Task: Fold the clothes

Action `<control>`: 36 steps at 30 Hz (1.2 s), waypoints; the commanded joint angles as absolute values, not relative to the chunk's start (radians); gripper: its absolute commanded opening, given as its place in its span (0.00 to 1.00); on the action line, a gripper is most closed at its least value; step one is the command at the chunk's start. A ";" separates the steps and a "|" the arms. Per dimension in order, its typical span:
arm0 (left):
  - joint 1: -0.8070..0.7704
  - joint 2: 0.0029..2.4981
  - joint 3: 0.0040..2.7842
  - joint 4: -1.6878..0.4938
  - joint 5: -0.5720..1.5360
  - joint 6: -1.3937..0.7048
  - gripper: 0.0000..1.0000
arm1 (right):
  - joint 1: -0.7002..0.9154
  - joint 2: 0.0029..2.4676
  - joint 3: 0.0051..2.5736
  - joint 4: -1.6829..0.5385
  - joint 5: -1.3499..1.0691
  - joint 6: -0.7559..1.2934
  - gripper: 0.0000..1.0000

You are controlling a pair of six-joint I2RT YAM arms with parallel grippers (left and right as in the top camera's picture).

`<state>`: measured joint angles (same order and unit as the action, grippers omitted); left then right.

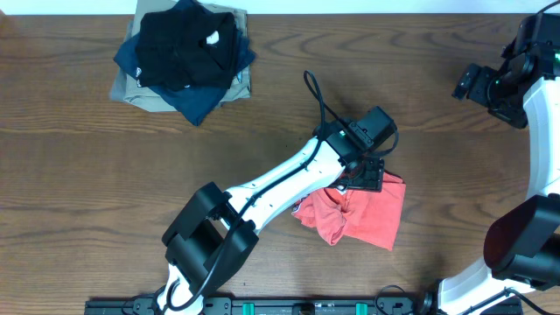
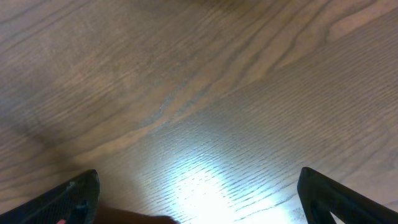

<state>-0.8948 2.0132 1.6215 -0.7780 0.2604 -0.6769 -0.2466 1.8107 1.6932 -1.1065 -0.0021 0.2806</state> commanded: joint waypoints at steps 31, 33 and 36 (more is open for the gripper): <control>-0.897 1.911 1.637 -0.685 0.329 -0.686 0.06 | -0.248 1.813 1.697 -1.108 0.007 0.276 0.99; -0.904 1.911 1.636 -0.667 0.328 -0.686 0.06 | -0.248 1.813 1.697 -1.108 0.007 0.276 0.99; -0.917 1.935 1.636 -0.637 0.329 -0.686 0.06 | -0.248 1.813 1.697 -1.108 0.007 0.276 0.99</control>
<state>-0.9031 1.9221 1.6222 -0.6472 0.3157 -0.6842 -0.2466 1.8107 1.6932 -1.1065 -0.0021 0.2806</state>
